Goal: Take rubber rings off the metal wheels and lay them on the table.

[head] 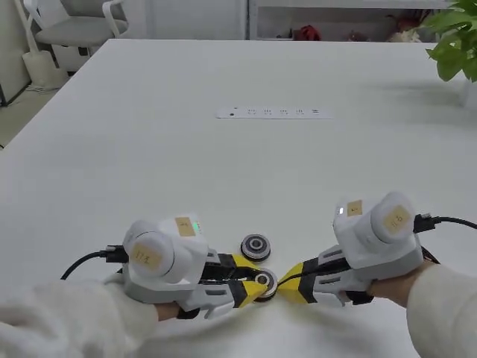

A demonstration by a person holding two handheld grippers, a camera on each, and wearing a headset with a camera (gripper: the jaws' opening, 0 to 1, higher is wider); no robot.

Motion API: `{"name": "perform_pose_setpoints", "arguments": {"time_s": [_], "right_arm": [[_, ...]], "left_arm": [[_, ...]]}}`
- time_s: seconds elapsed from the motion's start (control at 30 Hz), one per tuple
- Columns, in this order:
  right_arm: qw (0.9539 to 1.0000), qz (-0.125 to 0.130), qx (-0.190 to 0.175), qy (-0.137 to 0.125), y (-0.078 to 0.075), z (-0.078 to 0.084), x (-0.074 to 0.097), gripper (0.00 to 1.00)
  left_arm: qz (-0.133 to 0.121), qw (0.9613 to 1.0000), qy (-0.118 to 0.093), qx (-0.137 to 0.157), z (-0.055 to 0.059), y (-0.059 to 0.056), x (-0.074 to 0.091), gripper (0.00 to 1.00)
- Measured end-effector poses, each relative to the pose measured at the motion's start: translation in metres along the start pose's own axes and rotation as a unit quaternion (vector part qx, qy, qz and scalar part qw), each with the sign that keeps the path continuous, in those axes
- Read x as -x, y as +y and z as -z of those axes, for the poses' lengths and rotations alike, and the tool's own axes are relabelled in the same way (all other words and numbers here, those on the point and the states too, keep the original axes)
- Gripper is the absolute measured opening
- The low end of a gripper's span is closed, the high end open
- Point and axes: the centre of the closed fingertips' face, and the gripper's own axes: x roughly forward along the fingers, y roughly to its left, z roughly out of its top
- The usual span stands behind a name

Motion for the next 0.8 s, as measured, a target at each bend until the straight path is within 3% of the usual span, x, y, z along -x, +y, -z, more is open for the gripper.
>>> {"name": "perform_pose_setpoints", "arguments": {"time_s": [0.17, 0.33, 0.47, 0.57, 0.8], "right_arm": [[0.9993, 0.005, -0.037, -0.007, -0.003, -0.002, 0.002, 0.00], [0.9991, -0.009, -0.038, -0.018, 0.003, -0.005, 0.001, 0.19], [0.9999, 0.001, -0.014, -0.005, 0.004, -0.002, -0.005, 0.21], [0.9997, 0.000, -0.021, -0.016, 0.005, -0.006, -0.007, 0.25], [0.9996, 0.002, -0.019, -0.022, 0.006, -0.010, -0.011, 0.23]], "left_arm": [[0.000, 1.0000, -0.003, -0.005, 0.001, 0.001, 0.001, 0.14], [0.001, 1.0000, -0.005, -0.004, 0.001, 0.002, 0.002, 0.14], [0.001, 1.0000, -0.005, -0.004, 0.002, 0.001, 0.003, 0.14], [0.001, 1.0000, -0.005, -0.004, 0.002, 0.001, 0.004, 0.14], [0.000, 1.0000, -0.006, -0.003, 0.003, 0.002, 0.005, 0.14]]}}
